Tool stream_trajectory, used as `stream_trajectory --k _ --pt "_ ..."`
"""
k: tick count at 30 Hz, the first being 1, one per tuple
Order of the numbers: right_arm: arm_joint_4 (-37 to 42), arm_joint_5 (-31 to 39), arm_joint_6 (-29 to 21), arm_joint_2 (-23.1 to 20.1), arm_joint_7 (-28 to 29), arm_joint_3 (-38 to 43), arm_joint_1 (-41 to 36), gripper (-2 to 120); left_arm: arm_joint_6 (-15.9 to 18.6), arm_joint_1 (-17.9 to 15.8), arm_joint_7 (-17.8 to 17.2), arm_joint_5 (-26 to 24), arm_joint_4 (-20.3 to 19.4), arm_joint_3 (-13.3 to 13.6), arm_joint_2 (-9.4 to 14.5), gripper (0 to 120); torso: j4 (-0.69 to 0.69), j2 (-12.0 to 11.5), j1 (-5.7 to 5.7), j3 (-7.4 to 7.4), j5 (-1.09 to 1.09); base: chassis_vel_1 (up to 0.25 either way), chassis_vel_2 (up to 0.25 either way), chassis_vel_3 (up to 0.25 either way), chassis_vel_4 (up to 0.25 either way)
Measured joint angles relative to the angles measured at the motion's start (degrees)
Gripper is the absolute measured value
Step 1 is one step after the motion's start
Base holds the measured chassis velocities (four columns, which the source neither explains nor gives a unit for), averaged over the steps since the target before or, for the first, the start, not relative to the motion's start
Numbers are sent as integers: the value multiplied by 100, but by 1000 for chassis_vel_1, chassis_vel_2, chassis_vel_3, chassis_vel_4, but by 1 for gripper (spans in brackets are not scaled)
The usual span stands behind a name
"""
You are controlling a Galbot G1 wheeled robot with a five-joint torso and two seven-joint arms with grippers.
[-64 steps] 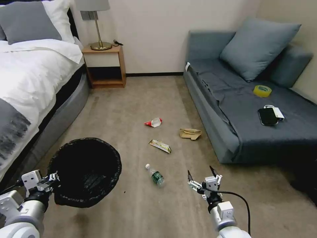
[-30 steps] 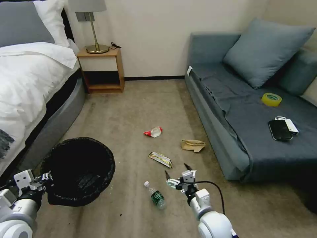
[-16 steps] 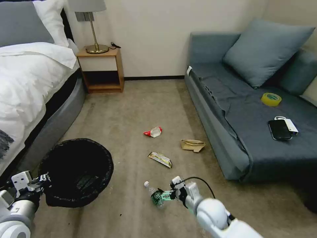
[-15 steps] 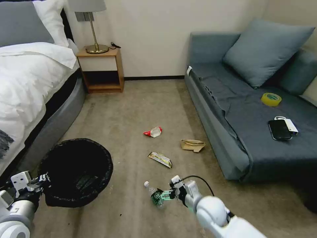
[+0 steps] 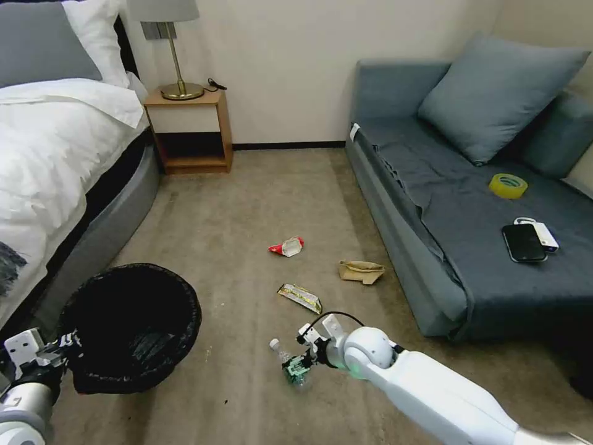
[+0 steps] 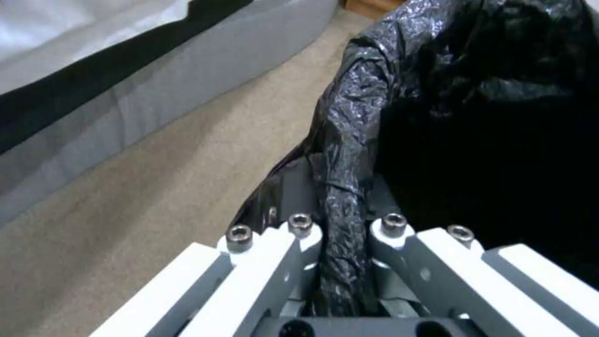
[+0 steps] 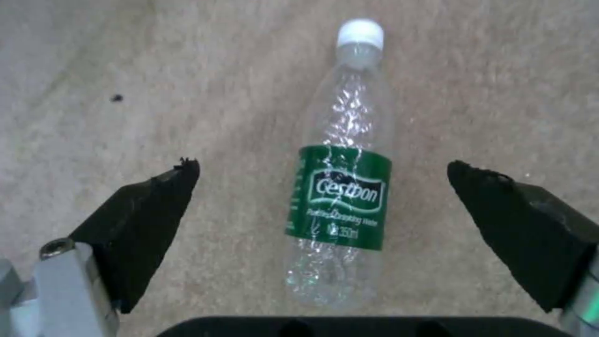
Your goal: Pick up the trash bin, then pick up the garbage on the floor and place it into the trash bin.
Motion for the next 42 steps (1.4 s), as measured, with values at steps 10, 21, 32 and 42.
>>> stream_trajectory --k 10,21,32,42 --pt "-704 -137 64 448 -130 -348 268 100 69 -180 1 2 173 97 105 3 0 0 0 0 -1 0 0 0 0" --pt "-1300 -545 111 787 -170 -441 267 100 76 -286 8 -21 363 124 212 3 0 0 0 0 0 0 0 0 0" --pt "-1447 -743 149 907 -56 -380 117 70 29 -260 55 -26 405 115 223 3 0 0 0 -1 0 0 0 0 0" --pt "-1398 -793 209 920 137 -255 -53 36 -11 -233 72 -16 397 127 190 3 -1 0 0 -1 1 0 0 0 0"
